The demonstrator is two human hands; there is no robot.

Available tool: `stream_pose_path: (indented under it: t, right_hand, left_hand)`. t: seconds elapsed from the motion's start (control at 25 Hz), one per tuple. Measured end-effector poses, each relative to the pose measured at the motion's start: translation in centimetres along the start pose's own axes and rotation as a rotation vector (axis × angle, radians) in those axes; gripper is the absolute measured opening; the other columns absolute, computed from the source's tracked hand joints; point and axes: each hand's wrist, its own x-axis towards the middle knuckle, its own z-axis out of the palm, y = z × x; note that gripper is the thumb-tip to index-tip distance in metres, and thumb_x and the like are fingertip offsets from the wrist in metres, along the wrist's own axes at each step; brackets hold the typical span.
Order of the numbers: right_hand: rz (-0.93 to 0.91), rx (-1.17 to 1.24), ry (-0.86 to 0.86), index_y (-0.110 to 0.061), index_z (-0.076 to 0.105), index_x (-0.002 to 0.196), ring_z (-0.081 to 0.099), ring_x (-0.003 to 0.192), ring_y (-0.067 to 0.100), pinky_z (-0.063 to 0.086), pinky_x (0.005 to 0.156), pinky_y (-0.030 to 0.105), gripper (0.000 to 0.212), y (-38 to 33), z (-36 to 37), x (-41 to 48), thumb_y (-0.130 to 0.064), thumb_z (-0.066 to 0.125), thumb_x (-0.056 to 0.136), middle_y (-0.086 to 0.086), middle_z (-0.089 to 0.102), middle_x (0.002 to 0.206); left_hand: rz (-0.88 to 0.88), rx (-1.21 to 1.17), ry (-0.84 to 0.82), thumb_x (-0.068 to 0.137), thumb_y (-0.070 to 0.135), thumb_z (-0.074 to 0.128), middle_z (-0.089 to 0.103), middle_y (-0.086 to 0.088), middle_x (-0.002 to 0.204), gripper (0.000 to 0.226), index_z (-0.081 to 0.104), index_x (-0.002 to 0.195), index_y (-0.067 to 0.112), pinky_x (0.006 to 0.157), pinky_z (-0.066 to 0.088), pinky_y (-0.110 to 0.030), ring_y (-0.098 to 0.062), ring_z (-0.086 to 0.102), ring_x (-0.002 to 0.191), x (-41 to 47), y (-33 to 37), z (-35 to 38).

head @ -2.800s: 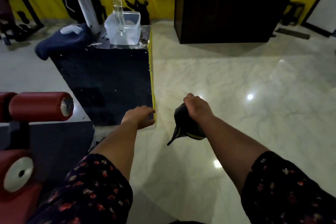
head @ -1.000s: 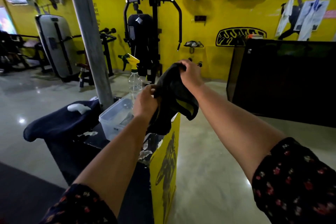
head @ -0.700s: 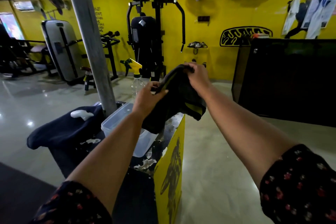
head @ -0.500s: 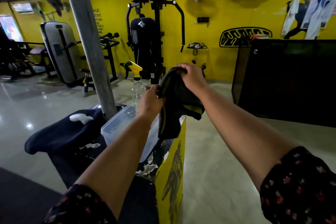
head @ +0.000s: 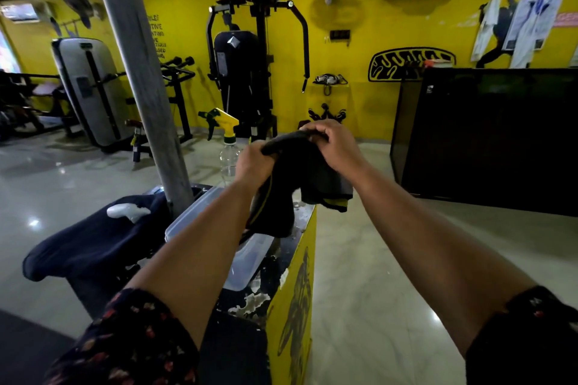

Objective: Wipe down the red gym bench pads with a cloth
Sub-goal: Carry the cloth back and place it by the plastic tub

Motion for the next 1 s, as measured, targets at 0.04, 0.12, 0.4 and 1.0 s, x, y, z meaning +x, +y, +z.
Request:
stream_pose_path:
  t: [0.04,0.12,0.4,1.0]
  right_hand:
    - [-0.020,-0.028,-0.030,-0.009,0.067,0.117,0.055,0.113,0.020,0.037,0.097,0.020,0.032,0.0,-0.1,-0.5,0.003,0.058,0.089,0.010,0.062,0.119]
    - [-0.097,-0.047,-0.172,-0.009,0.062,0.125,0.053,0.109,0.016,0.040,0.095,0.020,0.043,-0.1,-0.2,-1.6,0.007,0.060,0.085,0.005,0.057,0.119]
    - [0.590,0.502,0.062,-0.017,0.065,0.098,0.055,0.080,0.019,0.050,0.064,0.029,0.028,3.7,1.7,-4.6,0.004,0.049,0.091,0.008,0.059,0.090]
    - [0.778,1.091,-0.064,-0.016,0.062,0.096,0.058,0.088,0.022,0.046,0.074,0.035,0.008,1.5,5.8,-2.3,-0.024,0.059,0.095,0.002,0.063,0.091]
  left_hand:
    - [0.012,-0.062,0.007,0.089,0.011,0.061,0.066,0.002,0.083,0.020,0.071,0.103,0.020,0.065,0.043,-0.019,-0.017,0.064,0.082,0.5,0.4,-0.5]
    - [0.044,-0.182,-0.016,0.089,0.003,0.057,0.066,0.010,0.083,0.027,0.070,0.097,0.024,0.062,0.044,-0.009,-0.010,0.064,0.083,1.4,1.0,-1.4]
    - [-0.173,-0.794,-0.128,0.101,0.010,0.031,0.063,-0.005,0.089,0.034,0.063,0.107,0.004,0.072,0.049,-0.024,-0.019,0.060,0.087,1.1,2.5,-3.9]
    - [-0.177,-0.731,-0.064,0.097,0.019,0.047,0.070,0.002,0.064,0.041,0.076,0.069,0.019,0.053,0.049,-0.016,-0.011,0.065,0.063,1.5,-0.1,-9.4]
